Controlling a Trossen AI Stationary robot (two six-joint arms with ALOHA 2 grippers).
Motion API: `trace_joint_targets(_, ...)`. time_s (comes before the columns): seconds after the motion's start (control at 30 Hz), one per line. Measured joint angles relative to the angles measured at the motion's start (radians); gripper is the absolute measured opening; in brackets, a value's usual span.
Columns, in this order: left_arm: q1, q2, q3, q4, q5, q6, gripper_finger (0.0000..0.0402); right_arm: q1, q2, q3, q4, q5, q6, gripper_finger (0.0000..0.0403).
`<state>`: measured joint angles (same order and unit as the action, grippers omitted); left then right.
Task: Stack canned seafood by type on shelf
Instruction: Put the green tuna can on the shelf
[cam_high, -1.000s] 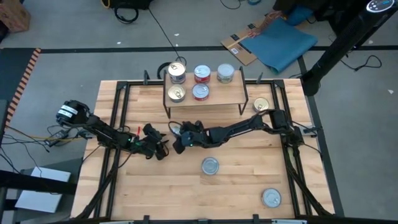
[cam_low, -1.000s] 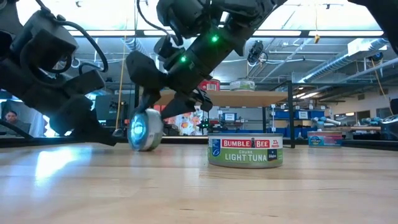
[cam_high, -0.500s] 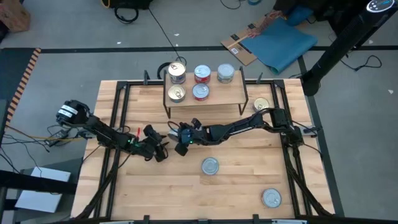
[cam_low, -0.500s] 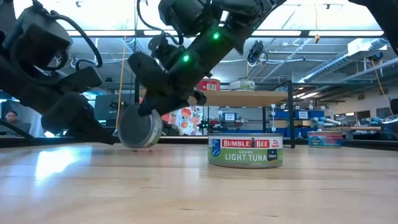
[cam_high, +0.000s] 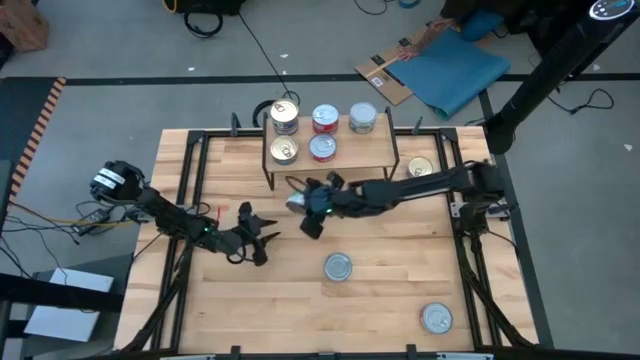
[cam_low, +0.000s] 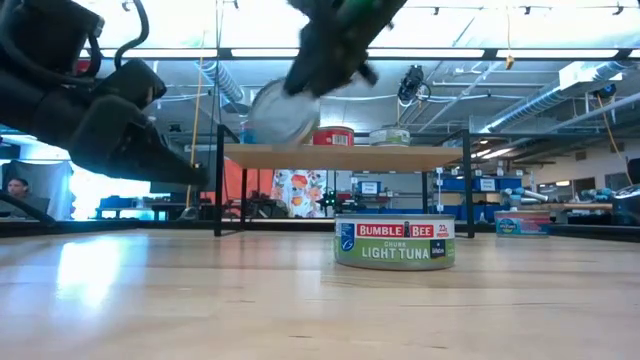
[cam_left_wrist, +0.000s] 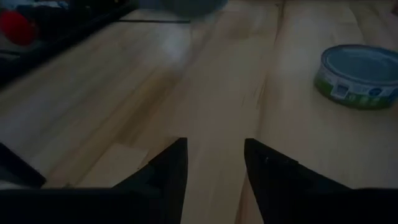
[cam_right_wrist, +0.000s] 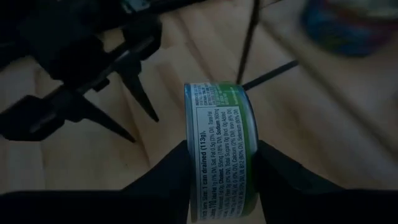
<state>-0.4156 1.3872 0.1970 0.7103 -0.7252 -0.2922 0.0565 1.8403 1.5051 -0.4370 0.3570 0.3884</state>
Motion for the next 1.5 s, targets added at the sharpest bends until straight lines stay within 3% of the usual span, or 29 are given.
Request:
trace_joint_targets(0.37, 0.000, 0.000, 0.000, 0.072, 0.004, 0.076, 0.0163, -0.005, -0.308, 0.000, -0.420, 0.193, 0.068, 0.0142)
trace_joint_targets(0.57, 0.001, 0.000, 0.000, 0.090, 0.001, 0.185, 0.0163, -0.042, -0.432, 0.000, -0.555, 0.210, 0.110, 0.0142)
trace_joint_targets(0.8, 0.001, 0.000, 0.000, 0.099, 0.000, 0.210, 0.0163, -0.123, -0.532, 0.000, -0.592, 0.204, 0.109, 0.0142)
trace_joint_targets(0.93, 0.001, 0.000, 0.000, 0.100, 0.000, 0.210, 0.0163, -0.177, -0.559, -0.010, -0.603, 0.161, 0.097, 0.0142)
trace_joint_targets(1.5, 0.001, 0.000, 0.000, 0.101, -0.003, 0.240, 0.0163, -0.469, -0.572, -0.084, -0.545, -0.207, 0.013, 0.0142)
